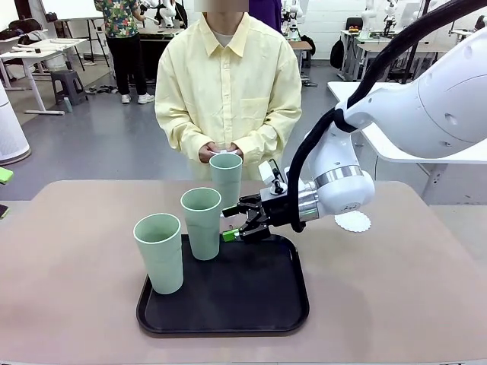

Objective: Place coasters on the table and set cups on them.
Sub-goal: Take one Reusable plastic cup from the Flat Tray and place it on a coaster set by the human.

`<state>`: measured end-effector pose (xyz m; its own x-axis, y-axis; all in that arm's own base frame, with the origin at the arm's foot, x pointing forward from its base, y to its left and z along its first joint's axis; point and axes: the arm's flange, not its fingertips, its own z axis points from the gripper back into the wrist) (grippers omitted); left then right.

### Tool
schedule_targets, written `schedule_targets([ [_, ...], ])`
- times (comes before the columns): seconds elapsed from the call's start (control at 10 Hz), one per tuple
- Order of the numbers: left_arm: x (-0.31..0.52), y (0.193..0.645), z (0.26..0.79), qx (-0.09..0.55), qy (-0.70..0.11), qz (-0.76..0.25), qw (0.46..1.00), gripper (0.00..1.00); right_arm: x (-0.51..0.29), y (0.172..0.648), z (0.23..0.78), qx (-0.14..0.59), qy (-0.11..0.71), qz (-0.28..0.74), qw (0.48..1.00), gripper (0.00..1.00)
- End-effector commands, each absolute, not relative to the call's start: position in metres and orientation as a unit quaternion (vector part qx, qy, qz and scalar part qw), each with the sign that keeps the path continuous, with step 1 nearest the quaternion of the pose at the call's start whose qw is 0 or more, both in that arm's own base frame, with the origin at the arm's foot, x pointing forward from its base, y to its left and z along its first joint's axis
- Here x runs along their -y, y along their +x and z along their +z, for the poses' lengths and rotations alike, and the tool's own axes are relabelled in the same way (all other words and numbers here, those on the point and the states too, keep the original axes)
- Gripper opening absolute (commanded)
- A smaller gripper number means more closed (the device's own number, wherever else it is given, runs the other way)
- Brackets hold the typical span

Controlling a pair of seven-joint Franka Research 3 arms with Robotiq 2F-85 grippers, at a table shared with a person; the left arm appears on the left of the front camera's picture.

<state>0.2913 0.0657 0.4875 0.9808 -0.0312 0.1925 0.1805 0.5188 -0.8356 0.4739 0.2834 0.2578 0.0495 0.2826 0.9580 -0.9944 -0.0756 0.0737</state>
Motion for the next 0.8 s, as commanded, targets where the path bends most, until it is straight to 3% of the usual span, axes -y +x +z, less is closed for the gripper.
schedule_targets([
  [0.0,-0.067,0.291,0.487,0.084,-0.495,-0.069,0.862,1.00,-0.283,0.474,0.258,0.387,0.460,0.571,0.559,1.00],
  [0.7,-0.067,0.291,0.487,0.084,-0.495,-0.069,0.862,1.00,-0.309,0.480,0.234,0.405,0.451,0.578,0.547,1.00],
])
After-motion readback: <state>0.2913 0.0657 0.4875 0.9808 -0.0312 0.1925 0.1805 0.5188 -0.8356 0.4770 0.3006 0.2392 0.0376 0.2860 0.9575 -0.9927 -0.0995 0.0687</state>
